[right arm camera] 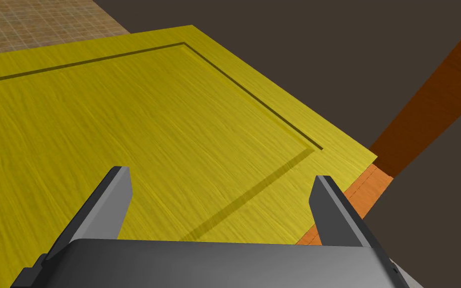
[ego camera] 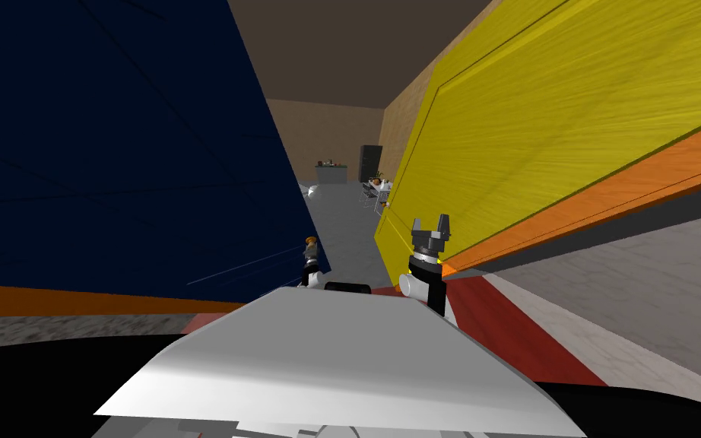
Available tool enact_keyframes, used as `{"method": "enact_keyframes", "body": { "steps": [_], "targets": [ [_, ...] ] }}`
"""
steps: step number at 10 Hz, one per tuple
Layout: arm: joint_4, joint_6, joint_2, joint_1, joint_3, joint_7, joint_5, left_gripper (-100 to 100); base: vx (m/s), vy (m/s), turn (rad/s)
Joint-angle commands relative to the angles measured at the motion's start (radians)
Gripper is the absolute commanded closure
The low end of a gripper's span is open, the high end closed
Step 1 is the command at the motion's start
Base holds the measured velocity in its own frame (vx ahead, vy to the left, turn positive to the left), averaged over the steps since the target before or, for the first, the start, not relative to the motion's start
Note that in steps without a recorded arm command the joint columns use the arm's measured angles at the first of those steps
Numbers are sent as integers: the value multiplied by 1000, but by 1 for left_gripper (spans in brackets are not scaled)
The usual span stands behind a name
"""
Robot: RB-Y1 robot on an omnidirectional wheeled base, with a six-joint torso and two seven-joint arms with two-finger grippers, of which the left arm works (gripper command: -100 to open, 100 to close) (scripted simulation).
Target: Push the door open
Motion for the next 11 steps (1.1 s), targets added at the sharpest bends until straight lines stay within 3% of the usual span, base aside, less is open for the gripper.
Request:
{"method": "enact_keyframes", "body": {
  "steps": [1, 6, 8, 9, 11],
  "targets": [
    [-20, -7, 20, 14, 15, -16, 37, 100, 195, -20, 45],
    [-35, -25, 41, 24, 25, -47, 126, 100, 178, -8, 53],
    [-35, -25, 41, 24, 25, -47, 126, 100, 85, 2, 18],
    [-39, -31, 47, 27, 28, -57, 155, 100, 98, -3, 36],
    [-39, -31, 47, 27, 28, -57, 155, 100, 80, -10, 19]
  ]
}}
